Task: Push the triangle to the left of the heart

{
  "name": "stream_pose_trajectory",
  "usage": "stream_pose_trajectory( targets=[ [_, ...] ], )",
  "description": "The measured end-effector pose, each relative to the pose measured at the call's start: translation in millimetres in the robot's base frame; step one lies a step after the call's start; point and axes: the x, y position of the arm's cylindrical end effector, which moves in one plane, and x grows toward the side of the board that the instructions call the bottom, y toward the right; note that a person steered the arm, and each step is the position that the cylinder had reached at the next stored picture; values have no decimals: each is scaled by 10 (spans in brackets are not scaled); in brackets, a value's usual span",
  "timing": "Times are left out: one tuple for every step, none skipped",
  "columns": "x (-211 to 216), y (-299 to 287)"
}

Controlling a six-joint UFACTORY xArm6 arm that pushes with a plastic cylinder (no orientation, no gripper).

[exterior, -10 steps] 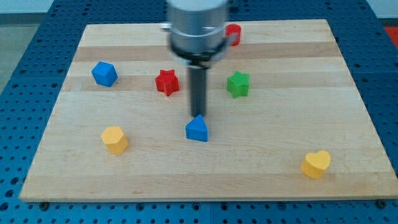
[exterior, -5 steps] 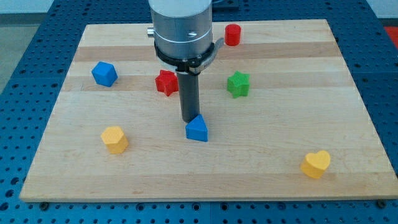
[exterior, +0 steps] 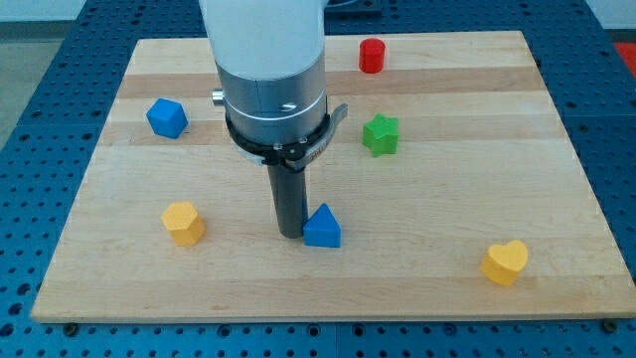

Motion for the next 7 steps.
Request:
stream_pose_trajectory(
  targets=[
    [0,65],
    [0,239],
    [0,403],
    [50,578],
    [154,766],
    [202,947],
    [299,1043]
  ],
)
